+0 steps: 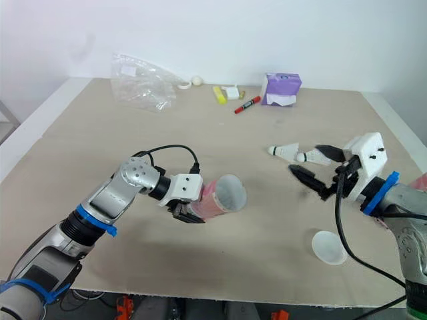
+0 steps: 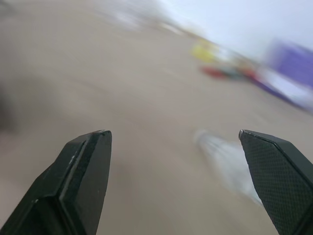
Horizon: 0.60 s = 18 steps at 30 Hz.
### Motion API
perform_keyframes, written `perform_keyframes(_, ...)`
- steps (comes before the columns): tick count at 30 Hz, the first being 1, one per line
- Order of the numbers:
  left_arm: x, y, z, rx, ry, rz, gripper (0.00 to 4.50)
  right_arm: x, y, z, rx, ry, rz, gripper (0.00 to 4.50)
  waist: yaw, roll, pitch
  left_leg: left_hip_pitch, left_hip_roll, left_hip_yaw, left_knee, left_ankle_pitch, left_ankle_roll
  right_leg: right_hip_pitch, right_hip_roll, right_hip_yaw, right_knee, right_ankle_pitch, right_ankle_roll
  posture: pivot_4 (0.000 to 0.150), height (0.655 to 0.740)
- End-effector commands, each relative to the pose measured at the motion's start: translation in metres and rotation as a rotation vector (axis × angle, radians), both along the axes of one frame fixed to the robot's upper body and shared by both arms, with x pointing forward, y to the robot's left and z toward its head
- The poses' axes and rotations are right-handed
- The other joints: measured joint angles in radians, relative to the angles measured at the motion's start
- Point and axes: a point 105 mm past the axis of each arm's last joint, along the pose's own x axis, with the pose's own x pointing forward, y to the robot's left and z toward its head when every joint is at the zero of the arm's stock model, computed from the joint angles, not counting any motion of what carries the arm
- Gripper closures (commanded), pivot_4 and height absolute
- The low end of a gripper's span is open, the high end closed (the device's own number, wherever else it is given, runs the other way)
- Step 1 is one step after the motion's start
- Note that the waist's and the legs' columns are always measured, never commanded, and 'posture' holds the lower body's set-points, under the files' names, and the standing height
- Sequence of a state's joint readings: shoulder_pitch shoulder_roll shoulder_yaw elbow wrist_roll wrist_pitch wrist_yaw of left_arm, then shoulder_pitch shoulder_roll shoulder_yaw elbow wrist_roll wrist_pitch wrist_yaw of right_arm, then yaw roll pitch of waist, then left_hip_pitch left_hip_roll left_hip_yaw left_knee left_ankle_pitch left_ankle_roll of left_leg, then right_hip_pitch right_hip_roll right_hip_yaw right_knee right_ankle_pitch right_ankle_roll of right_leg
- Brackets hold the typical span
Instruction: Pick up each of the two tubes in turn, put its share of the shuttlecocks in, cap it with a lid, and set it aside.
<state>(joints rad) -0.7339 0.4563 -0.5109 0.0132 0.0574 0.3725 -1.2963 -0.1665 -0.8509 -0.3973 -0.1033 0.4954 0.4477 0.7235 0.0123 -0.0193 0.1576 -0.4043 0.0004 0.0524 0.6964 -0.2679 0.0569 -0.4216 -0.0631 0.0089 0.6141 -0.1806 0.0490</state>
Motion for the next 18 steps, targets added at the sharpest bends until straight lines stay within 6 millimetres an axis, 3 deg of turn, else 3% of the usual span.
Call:
perform_keyframes(1,-0.006,-0.001,-0.013,0.037,0.032,-0.008,1.13,0.015,-0.014,0.001,-0.063,-0.038,-0.089,0.03,0.0,0.001,0.0,0.0,0.0,0.0,0.0,0.0,0.0,0.0,0.0,0.0,0.0,0.0,0.0,0.15,0.74)
perform_keyframes(11,-0.008,0.001,-0.013,0.033,0.036,0.01,1.13,0.056,-0.041,-0.006,-0.054,0.027,-0.324,0.03,-0.002,0.004,-0.001,0.0,-0.001,0.0,-0.001,0.0,0.001,0.0,0.001,0.003,0.0,0.0,0.0,0.15,0.74)
perform_keyframes(18,-0.009,-0.001,-0.013,0.023,0.041,0.02,1.13,0.07,-0.054,-0.007,0.026,0.091,-0.429,0.03,-0.002,0.004,-0.001,-0.001,-0.002,0.001,-0.002,-0.001,0.002,-0.001,0.0,0.005,0.0,0.0,0.0,0.15,0.74)
